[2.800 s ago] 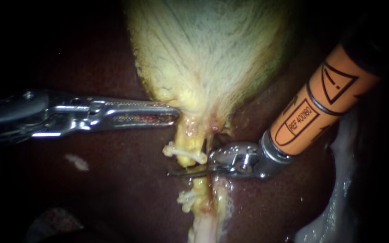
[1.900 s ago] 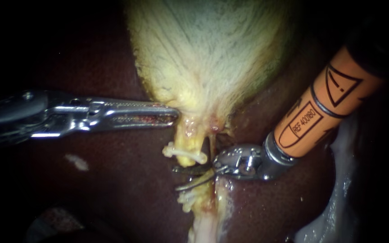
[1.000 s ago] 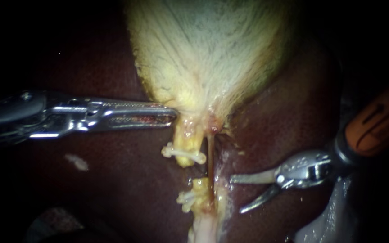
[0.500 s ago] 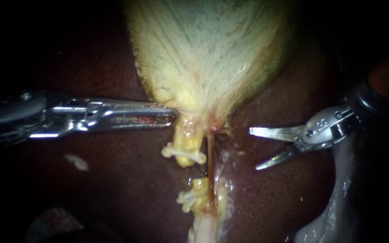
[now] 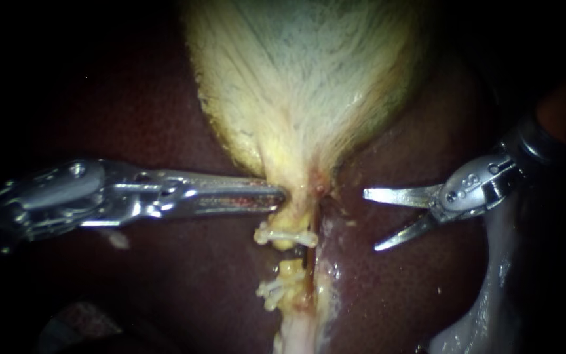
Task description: Go back from the cut left tube
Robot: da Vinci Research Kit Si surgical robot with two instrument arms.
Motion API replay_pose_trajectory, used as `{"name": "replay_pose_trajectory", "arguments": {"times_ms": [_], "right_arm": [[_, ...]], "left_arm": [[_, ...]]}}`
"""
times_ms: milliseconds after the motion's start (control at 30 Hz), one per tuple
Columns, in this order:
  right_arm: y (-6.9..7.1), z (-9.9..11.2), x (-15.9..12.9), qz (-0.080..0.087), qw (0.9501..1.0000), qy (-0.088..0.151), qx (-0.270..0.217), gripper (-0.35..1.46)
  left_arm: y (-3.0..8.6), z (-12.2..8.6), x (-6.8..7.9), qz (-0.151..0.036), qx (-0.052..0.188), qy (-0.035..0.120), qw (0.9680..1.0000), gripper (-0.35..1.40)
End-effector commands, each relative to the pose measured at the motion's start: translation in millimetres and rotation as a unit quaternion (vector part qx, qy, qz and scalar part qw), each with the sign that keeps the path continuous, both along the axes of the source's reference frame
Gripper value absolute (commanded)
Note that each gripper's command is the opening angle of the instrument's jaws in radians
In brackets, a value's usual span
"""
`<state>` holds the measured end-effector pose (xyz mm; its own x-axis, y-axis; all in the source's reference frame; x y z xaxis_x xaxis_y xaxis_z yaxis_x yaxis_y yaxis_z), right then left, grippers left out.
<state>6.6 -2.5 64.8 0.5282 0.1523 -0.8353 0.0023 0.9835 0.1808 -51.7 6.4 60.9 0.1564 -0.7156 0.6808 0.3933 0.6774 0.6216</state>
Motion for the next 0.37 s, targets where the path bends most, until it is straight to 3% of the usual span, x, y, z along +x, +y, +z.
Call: {"name": "replay_pose_trajectory", "arguments": {"times_ms": [33,367], "right_arm": [[0.0,0.0,0.0,0.000,1.0000,0.000,0.000,1.43],[0.1,0.0,-0.3,-0.002,1.0000,0.002,0.001,1.43]], "left_arm": [[0.0,0.0,0.0,0.000,0.000,0.001,1.0000,-0.35],[0.1,0.1,0.0,0.000,0.000,0.001,1.0000,-0.35]]}}
